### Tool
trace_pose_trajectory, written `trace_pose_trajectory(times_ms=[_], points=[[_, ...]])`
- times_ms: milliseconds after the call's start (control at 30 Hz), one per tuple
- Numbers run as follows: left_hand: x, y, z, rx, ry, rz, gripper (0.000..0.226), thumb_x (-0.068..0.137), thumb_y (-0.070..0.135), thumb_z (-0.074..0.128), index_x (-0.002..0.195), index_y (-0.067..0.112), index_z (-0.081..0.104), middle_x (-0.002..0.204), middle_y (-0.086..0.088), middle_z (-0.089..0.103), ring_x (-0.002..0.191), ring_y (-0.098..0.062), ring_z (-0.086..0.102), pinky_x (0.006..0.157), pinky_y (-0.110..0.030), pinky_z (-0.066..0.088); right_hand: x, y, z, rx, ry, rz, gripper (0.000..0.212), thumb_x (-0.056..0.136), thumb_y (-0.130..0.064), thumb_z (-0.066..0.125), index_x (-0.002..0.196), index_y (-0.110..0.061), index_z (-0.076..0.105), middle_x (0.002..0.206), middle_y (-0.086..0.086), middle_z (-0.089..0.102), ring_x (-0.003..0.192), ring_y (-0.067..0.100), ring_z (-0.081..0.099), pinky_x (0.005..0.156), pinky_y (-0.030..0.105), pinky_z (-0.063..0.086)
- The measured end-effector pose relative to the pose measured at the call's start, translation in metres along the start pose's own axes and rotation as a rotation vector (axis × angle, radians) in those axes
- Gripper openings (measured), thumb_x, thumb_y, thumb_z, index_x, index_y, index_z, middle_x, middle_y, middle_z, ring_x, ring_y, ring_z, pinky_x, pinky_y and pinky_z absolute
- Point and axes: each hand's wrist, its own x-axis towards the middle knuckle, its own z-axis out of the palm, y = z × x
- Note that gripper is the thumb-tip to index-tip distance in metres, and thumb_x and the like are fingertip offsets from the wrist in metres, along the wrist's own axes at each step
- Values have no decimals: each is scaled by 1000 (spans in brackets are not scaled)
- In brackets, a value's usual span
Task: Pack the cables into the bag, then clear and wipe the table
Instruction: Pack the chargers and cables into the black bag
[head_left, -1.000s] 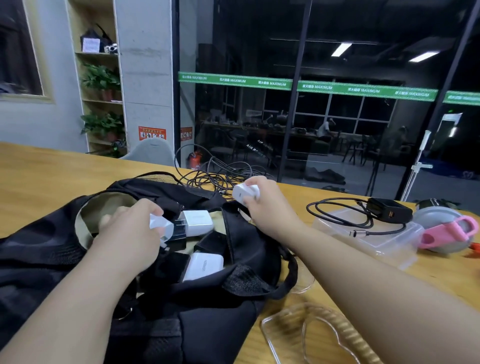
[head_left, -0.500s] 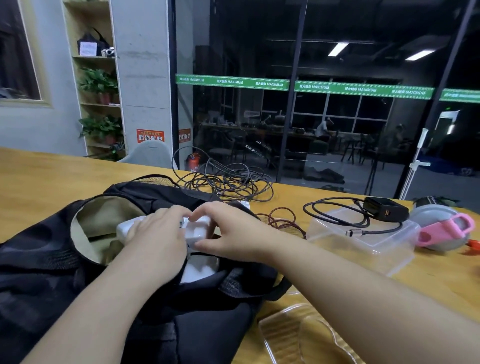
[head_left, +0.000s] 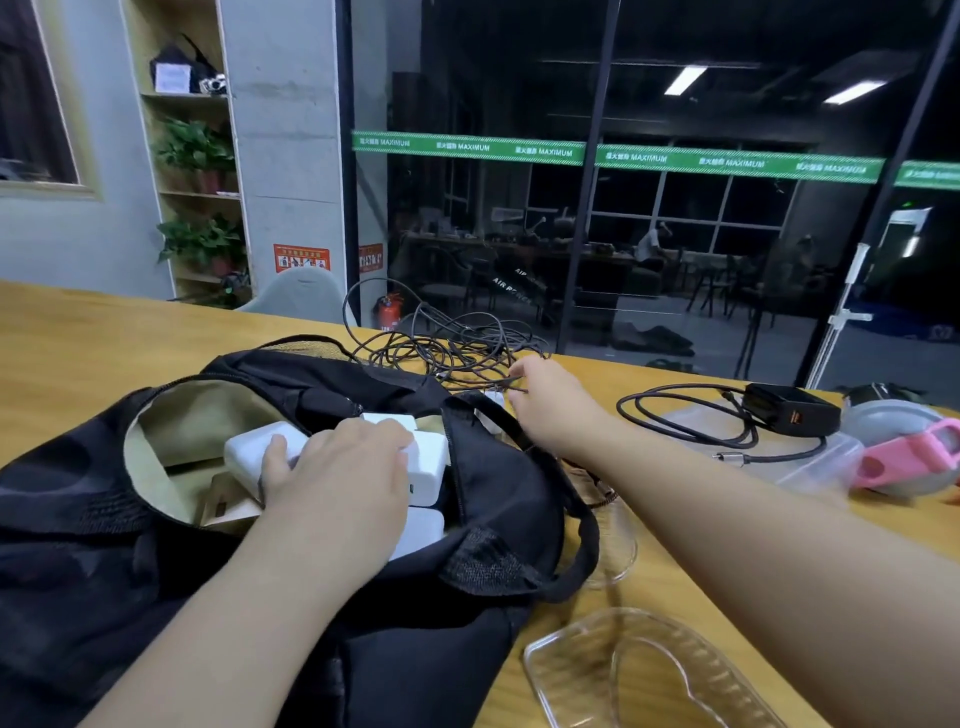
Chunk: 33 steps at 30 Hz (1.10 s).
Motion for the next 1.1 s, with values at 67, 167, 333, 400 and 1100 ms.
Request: trace_pose_trajectory(times_ms=[67, 167, 333, 400, 1100], points=[[-1, 2, 2, 21, 2, -1, 29, 99, 27, 21, 114, 36, 43, 124, 12, 44, 122, -13, 38, 112, -47, 7, 9, 6, 6, -120, -24, -17, 42, 99, -15, 42, 141, -19, 35, 144, 6, 37, 131, 28, 34, 105, 42, 36], [0, 3, 3, 28, 14, -14, 26, 99, 26, 20, 111, 35, 41, 119, 14, 46, 119, -12, 41, 112, -47, 7, 21, 10, 9, -232, -97, -86, 52, 96, -3, 42, 144, -21, 33, 149, 3, 32, 134, 28, 30, 107, 41, 34], [1, 3, 5, 43, 14, -21, 23, 99, 25, 17, 106, 35, 37, 113, 14, 47, 114, -12, 45, 111, -47, 8, 30, 2, 11, -105, -252, -108, 53, 94, -28, 55, 144, -21, 36, 146, 4, 42, 130, 26, 43, 104, 35, 39], [1, 2, 5, 48, 16, -18, 23, 99, 26, 17, 106, 35, 37, 112, 14, 47, 113, -13, 46, 111, -47, 9, 28, 1, 14, -76, -290, -99, 53, 93, -29, 57, 141, -20, 37, 141, 6, 48, 123, 27, 49, 99, 34, 43], [3, -11, -2, -33, 167, -18, 24, 94, 40, 40, 112, 34, 55, 114, 11, 57, 113, -12, 48, 97, -30, 27, -49, -41, -35, 218, 128, -267, 39, 82, -34, 70, 114, -21, 50, 101, -7, 57, 90, 14, 54, 78, 28, 46]])
